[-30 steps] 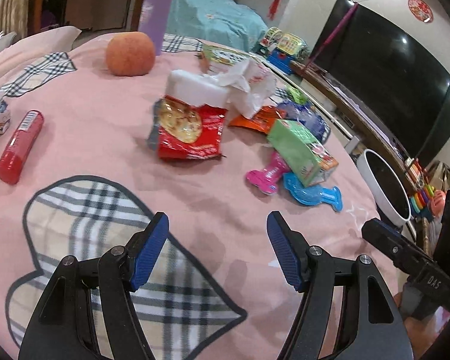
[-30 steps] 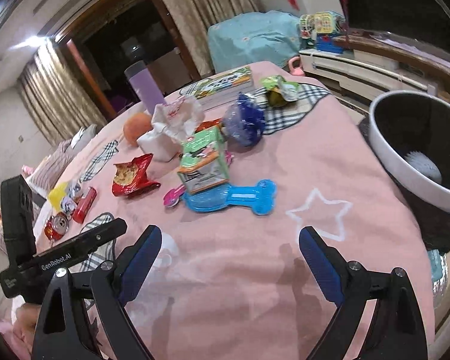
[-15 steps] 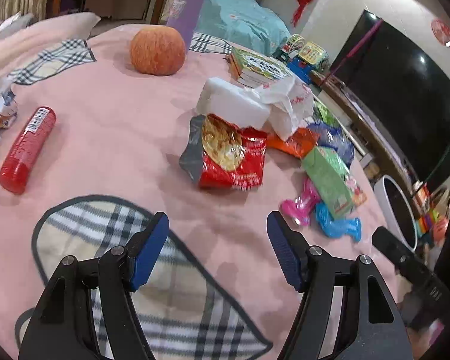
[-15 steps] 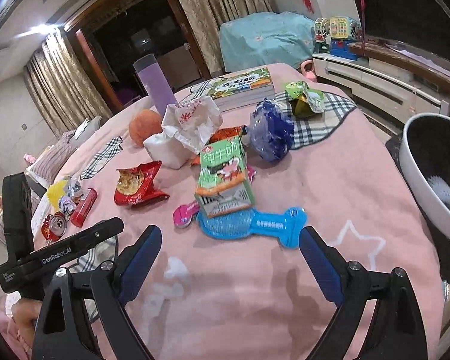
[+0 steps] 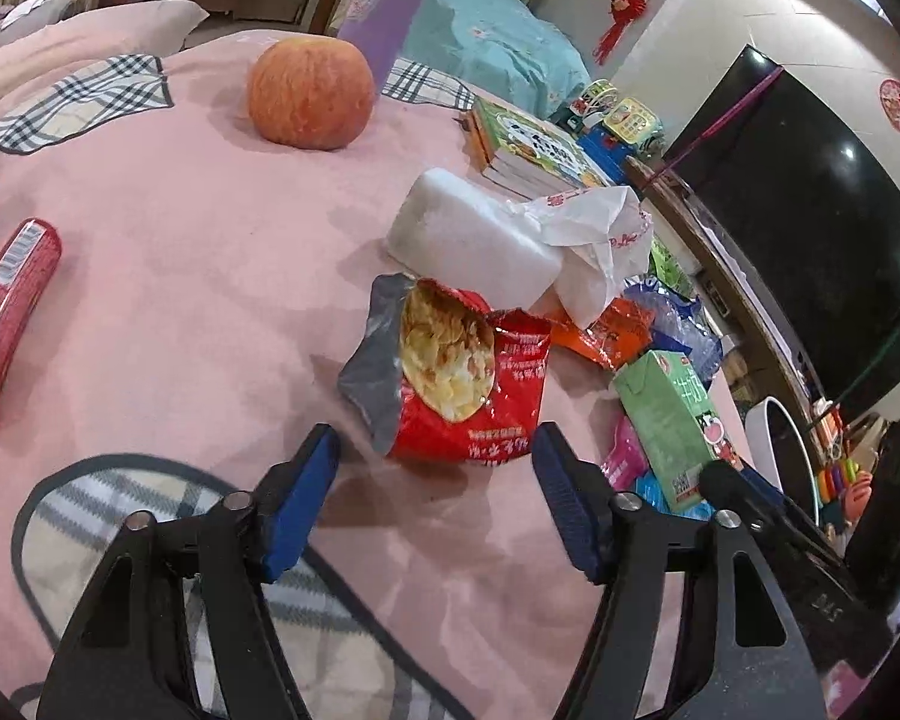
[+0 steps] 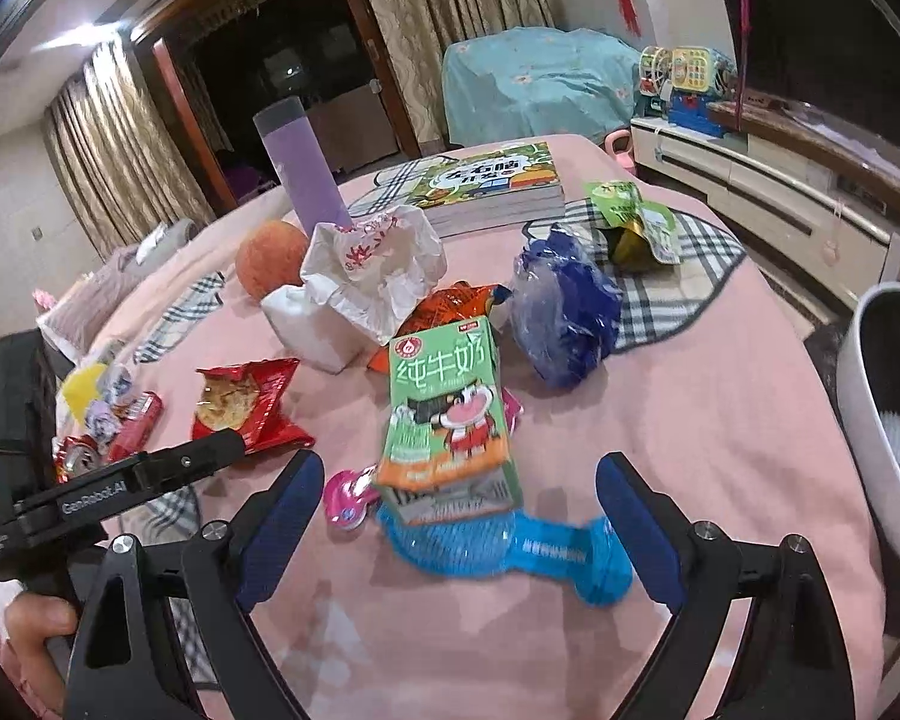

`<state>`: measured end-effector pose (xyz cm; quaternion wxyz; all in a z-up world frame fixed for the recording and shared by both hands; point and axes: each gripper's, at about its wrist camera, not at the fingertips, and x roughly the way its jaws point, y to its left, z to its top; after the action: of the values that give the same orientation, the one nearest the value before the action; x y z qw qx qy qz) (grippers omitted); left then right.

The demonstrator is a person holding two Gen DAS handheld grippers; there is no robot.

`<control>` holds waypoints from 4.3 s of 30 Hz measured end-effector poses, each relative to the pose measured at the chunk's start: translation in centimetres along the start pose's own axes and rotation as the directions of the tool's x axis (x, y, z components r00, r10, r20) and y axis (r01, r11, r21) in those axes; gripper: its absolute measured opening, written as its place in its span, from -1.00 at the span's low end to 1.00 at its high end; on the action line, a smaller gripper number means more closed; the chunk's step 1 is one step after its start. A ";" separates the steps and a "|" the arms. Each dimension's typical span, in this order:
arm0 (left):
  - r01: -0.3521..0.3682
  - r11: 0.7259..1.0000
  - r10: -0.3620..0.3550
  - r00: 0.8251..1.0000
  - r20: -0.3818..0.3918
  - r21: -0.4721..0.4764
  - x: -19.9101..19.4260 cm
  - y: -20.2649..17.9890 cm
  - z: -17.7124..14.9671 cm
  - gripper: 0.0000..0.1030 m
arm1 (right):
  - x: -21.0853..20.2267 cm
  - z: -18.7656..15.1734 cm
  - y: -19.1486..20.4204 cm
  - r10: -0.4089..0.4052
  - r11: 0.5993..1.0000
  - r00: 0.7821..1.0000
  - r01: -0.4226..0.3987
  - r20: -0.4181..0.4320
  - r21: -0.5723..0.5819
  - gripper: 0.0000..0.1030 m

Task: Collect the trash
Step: 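Grasp the red chip bag with the left tool while the right tool grasps the green milk carton, then carry the red chip bag and green milk carton over the trash bin with both tools, then open both tools to drop the chip bag and carton into the bin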

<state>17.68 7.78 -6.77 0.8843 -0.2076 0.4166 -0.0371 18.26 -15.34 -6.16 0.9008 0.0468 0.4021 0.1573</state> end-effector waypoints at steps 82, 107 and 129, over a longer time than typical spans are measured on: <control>0.312 0.814 -0.275 0.950 -0.147 0.490 -0.7 -26.5 -7.6 -0.98 | -17.2 -5.8 -18.0 -0.235 0.933 0.953 0.167 0.189 0.319 -0.05; 0.323 0.779 -0.268 0.947 -0.180 0.538 2.1 -31.9 -7.0 -0.97 | -17.3 -4.8 -21.4 -0.286 0.917 0.944 0.220 0.165 0.331 -0.05; 0.301 0.757 -0.213 0.953 -0.217 0.580 5.6 -35.0 -7.3 -0.97 | -15.6 -2.7 -23.8 -0.309 0.919 0.945 0.267 0.107 0.291 -0.04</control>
<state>19.57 -27.90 -1.06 0.8592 0.0346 0.4101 -0.3040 12.30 -43.02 -1.90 0.9267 0.1223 0.3533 -0.0380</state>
